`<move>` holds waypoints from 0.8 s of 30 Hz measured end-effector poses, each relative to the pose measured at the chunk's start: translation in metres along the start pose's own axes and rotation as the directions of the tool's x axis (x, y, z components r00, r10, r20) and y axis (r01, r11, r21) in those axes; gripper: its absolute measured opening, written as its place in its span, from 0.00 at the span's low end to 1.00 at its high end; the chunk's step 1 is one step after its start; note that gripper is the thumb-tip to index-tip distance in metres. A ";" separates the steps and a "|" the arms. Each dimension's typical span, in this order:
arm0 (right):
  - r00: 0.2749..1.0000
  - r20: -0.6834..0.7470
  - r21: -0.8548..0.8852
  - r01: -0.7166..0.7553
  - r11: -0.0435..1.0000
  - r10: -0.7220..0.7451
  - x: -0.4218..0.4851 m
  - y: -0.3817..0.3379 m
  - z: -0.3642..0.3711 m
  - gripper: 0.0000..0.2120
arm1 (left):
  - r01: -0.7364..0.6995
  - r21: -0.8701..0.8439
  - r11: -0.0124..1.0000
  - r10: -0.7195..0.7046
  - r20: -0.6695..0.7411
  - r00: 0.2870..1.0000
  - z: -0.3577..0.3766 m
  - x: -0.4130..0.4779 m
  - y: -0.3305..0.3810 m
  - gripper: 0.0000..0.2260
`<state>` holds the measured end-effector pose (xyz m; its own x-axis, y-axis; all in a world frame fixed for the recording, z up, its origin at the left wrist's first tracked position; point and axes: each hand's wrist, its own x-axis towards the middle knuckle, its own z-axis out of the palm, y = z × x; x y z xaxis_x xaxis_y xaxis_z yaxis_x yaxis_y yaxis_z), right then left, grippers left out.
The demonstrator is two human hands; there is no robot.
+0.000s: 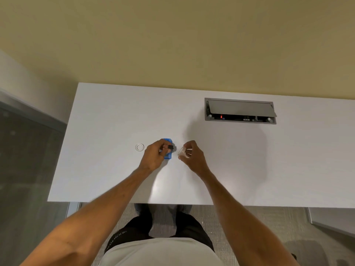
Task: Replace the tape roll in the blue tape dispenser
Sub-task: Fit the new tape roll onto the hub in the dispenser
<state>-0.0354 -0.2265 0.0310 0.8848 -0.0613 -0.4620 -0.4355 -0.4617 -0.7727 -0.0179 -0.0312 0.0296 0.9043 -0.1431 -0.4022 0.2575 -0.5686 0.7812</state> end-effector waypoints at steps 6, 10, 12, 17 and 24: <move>0.997 0.037 0.045 0.060 0.997 -0.062 -0.010 -0.006 -0.004 0.26 | -0.034 -0.012 0.999 0.034 -0.021 0.999 -0.001 -0.005 0.005 0.10; 0.997 0.068 0.116 0.019 0.993 -0.027 -0.014 -0.008 0.000 0.23 | -0.056 0.000 0.998 0.056 -0.040 0.998 0.000 -0.010 0.007 0.10; 0.996 0.077 0.113 0.028 0.993 -0.037 -0.016 -0.010 0.000 0.22 | -0.093 0.013 0.996 0.094 -0.061 0.994 0.001 -0.013 0.008 0.09; 0.994 0.075 0.073 0.073 0.995 -0.079 -0.020 -0.013 0.002 0.19 | -0.168 0.108 0.980 0.175 -0.060 0.983 0.002 -0.018 0.009 0.09; 0.993 0.047 0.068 0.108 0.992 -0.112 -0.027 -0.011 0.004 0.20 | -0.194 0.164 0.967 0.202 -0.031 0.979 0.008 -0.023 0.011 0.11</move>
<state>-0.0549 -0.2158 0.0502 0.9190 0.0324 -0.3929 -0.3474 -0.4044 -0.8460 -0.0382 -0.0404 0.0432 0.9477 -0.2299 -0.2214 0.0175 -0.6553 0.7552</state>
